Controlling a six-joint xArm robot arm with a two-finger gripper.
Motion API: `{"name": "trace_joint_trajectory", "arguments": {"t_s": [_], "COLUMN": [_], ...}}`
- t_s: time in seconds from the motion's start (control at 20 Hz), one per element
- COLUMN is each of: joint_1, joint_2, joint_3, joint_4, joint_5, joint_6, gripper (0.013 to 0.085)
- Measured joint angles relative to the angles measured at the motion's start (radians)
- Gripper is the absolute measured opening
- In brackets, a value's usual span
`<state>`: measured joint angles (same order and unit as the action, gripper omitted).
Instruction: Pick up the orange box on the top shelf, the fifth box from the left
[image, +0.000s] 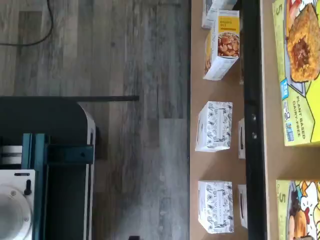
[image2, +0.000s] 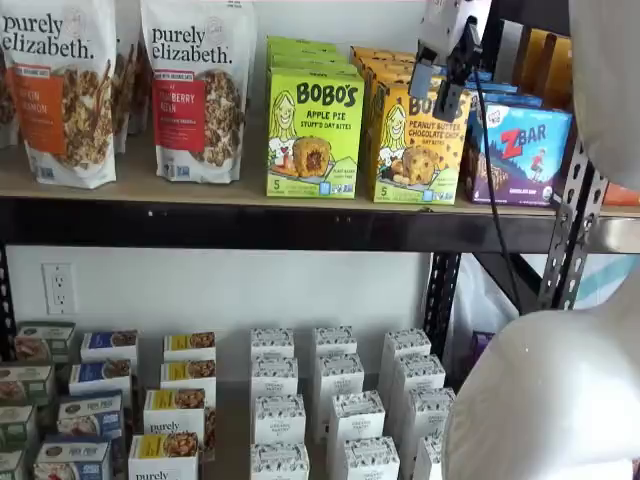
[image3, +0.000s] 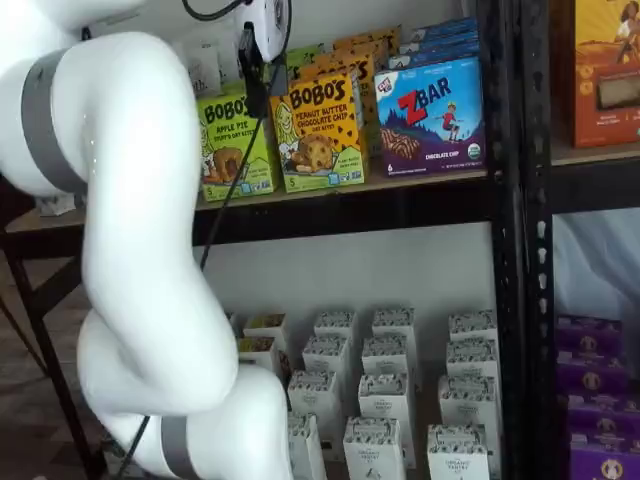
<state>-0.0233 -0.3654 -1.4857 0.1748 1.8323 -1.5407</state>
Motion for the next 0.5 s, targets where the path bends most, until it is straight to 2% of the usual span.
{"name": "trace_joint_trajectory", "arguments": {"t_s": [0.2, 0.5], "joint_1": [0.001, -0.020], "joint_2": [-0.032, -0.059], "joint_3": [0.039, 0.069], "joint_4": [-0.024, 0.003], "joint_5": [-0.029, -0.047], "joint_6": [-0.006, -0.020], "gripper": [0.0850, 0.0850]}}
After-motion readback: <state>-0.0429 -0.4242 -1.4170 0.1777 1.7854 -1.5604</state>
